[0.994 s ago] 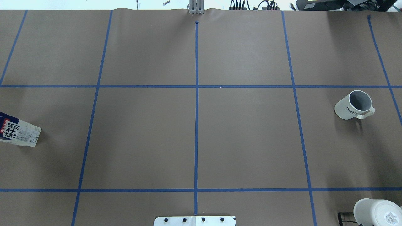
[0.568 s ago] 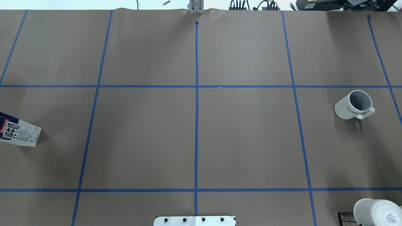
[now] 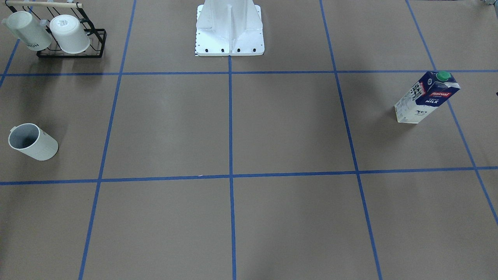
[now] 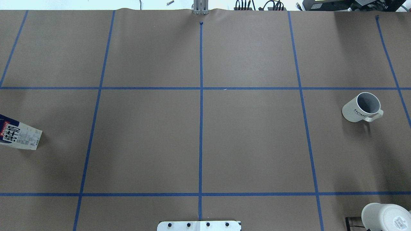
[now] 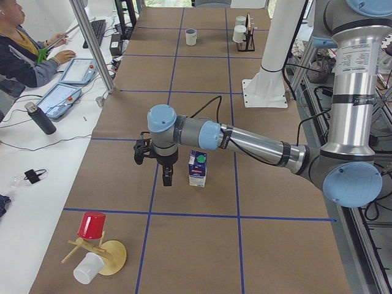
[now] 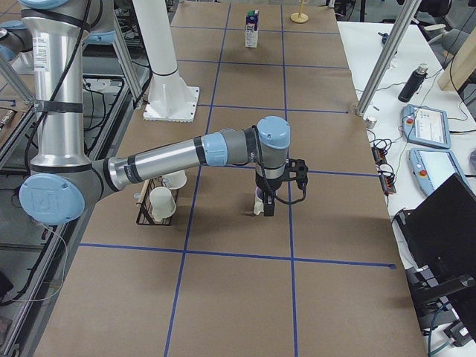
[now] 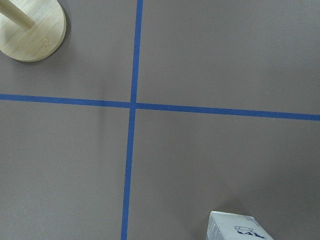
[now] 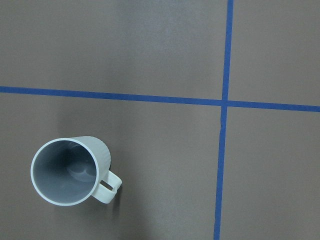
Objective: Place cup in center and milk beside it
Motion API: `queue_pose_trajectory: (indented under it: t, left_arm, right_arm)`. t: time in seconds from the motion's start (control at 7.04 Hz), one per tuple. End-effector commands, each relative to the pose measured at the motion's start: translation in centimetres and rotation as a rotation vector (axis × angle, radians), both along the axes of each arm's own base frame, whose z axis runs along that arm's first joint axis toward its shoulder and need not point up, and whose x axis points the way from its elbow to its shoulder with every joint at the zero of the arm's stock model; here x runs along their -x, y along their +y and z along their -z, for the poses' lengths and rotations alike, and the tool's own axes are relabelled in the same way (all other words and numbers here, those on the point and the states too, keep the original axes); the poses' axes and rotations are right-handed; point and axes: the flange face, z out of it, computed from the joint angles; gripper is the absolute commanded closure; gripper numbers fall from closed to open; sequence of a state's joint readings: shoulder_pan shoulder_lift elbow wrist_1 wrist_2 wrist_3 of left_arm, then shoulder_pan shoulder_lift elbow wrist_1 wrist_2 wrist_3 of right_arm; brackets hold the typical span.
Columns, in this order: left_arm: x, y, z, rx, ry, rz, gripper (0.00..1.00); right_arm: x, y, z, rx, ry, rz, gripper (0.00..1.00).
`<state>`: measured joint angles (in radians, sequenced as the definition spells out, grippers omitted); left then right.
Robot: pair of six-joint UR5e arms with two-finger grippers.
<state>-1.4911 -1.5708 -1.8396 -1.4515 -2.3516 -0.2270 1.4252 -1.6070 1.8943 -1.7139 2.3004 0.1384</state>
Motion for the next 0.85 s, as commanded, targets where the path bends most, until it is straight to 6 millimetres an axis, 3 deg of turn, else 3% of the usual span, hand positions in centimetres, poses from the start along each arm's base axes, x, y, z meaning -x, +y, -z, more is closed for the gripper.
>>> queue_pose_trajectory:
  t: [0.0, 0.14, 0.43, 0.71]
  left_arm:
    - [0.0, 0.0, -0.2, 0.002, 0.0, 0.0, 0.02]
    - [0.0, 0.0, -0.2, 0.002, 0.0, 0.0, 0.02]
    - [-0.1, 0.0, -0.2, 0.002, 0.0, -0.002, 0.02]
    - [-0.1, 0.0, -0.2, 0.002, 0.0, -0.002, 0.02]
  right_arm:
    - [3.6, -0.6, -0.6, -0.031, -0.005, 0.069, 0.0]
    - [4.3, -1.1, -1.0, -0.028, -0.005, 0.08, 0.0]
    - [5.7, -1.9, 0.0, -0.043, -0.012, 0.099, 0.0]
    - [5.9, -2.3, 0.6, -0.052, -0.014, 0.099, 0.0]
